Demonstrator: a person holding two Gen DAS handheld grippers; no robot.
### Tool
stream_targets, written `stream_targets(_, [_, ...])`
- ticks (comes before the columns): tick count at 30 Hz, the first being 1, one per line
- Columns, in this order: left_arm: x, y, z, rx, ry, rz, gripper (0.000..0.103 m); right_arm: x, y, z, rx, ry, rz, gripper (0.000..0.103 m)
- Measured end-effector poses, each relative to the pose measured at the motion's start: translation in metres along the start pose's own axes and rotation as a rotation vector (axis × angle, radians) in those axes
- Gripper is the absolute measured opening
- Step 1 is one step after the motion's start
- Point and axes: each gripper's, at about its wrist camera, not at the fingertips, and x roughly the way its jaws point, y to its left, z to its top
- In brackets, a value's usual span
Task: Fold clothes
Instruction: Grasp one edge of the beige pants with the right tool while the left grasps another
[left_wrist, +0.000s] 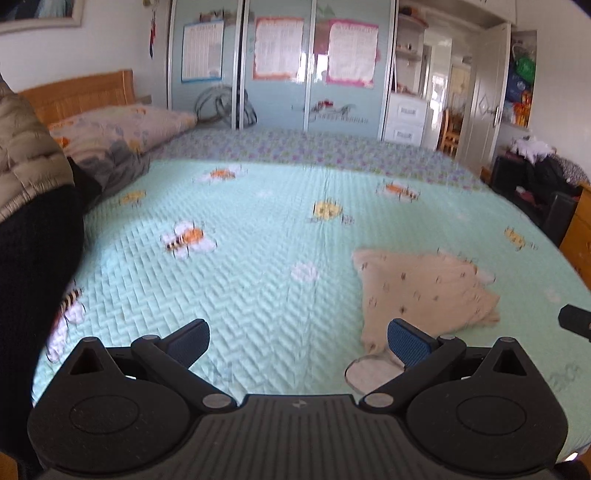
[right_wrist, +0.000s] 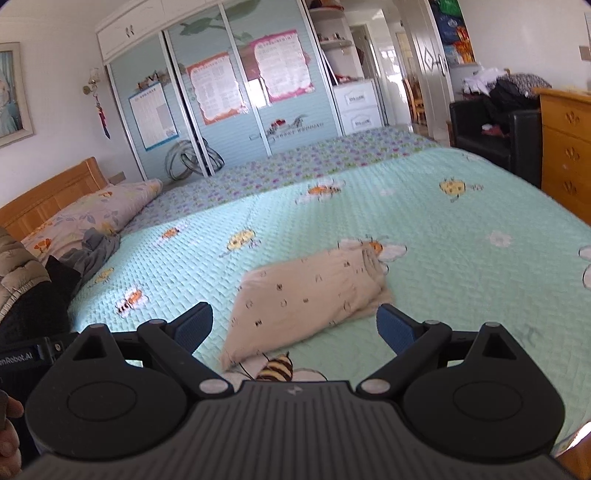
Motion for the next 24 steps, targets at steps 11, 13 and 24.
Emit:
stream_targets(11, [0.09, -0.005, -0.029, -0.017, 0.193, -0.03, 0.102, 0.055, -0.029, -0.034, 0.1, 0.152, -0.001, 0.096])
stream_targets(13, [0.102, -0.01, -0.03, -0.013, 0.212, -0.035, 0.102, 0.064, -0.04, -0.039, 0.143, 0.179, -0.001, 0.096])
stream_targets(24, [0.167, -0.024, -0.009, -0.063, 0.328, -0.069, 0.102, 0.109, -0.117, -0.046, 0.581, 0.295, 0.123, 0.096])
